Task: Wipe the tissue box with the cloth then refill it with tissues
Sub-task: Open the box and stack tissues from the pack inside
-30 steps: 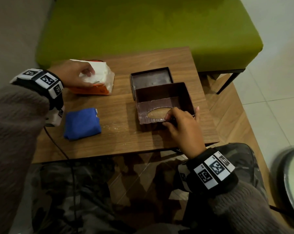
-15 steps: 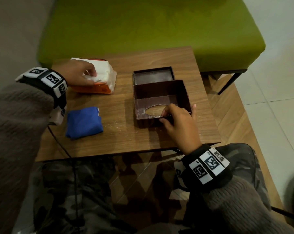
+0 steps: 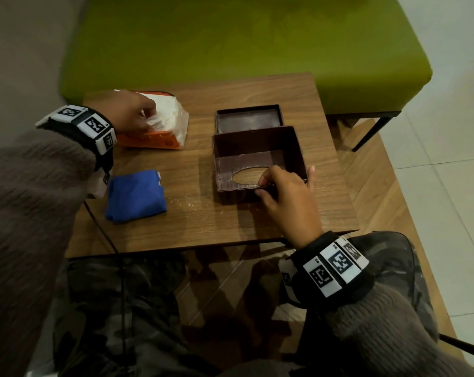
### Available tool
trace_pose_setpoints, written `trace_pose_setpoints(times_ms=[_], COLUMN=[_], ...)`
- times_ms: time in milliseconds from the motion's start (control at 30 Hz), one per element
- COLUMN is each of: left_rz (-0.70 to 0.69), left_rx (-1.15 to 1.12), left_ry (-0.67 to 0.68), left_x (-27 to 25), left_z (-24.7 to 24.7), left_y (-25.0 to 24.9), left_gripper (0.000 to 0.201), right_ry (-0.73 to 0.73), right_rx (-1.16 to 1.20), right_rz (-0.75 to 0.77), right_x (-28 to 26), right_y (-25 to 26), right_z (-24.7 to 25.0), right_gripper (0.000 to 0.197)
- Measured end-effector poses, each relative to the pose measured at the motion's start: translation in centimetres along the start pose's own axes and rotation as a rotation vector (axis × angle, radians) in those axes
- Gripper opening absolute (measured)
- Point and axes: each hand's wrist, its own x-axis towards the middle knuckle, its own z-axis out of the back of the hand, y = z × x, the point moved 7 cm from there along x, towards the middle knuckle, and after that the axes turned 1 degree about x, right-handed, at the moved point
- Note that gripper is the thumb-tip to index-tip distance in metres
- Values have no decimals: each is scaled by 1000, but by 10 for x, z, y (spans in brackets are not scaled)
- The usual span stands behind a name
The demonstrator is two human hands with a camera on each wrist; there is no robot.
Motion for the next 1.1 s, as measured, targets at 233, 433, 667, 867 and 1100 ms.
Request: trace_pose_setpoints(times_ms=[233,433,667,867,1100], left_rz=[-25,-3,48,153,371], left_rx=[105,73,51,-93,-900], left_ry=[13,-22,-140,-503,-851], left_x=[0,0,-6,-33,-100], left_z=[-7,2,6,35,72], left_y=[-10,-10,-2,12,13], left_gripper=[24,20,16,36,36], right_ry=[-8,-12,-12,24,98], right_rx=[4,21,24,17,-28], right_rz=[5,16,20,7,-14], right_x=[-1,-1,-1,-2,-15], right_y=[0,0,2,4,11], right_z=[-2,0,-1,-2,1], right_gripper=[10,10,10,10,9])
